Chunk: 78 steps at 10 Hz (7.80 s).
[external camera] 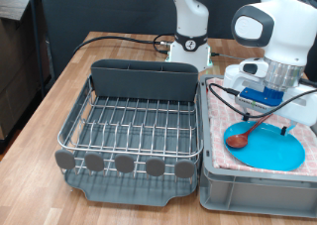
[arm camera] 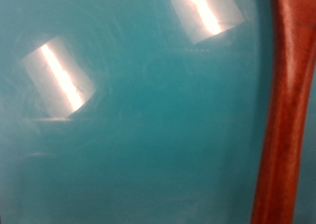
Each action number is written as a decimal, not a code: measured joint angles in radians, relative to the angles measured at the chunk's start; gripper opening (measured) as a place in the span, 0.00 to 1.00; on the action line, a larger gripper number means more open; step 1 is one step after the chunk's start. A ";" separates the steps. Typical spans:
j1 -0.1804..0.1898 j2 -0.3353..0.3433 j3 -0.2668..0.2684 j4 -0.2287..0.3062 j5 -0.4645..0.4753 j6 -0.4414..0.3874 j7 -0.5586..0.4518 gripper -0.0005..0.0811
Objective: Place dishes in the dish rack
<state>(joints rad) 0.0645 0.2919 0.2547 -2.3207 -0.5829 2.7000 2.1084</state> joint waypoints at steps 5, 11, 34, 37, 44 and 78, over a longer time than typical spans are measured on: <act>0.011 0.010 -0.010 0.000 -0.032 0.014 0.044 0.70; 0.015 0.012 -0.010 0.000 -0.045 0.015 0.065 0.12; -0.018 -0.484 -0.030 -0.136 0.389 -0.492 0.324 0.12; -0.019 -0.524 -0.039 -0.174 0.403 -0.482 0.349 0.12; -0.037 -0.733 -0.145 -0.334 0.425 -0.539 0.415 0.12; 0.020 -0.615 -0.646 -0.467 0.716 -0.342 -0.105 0.89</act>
<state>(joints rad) 0.0844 -0.3230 -0.3910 -2.7881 0.1331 2.3582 2.0029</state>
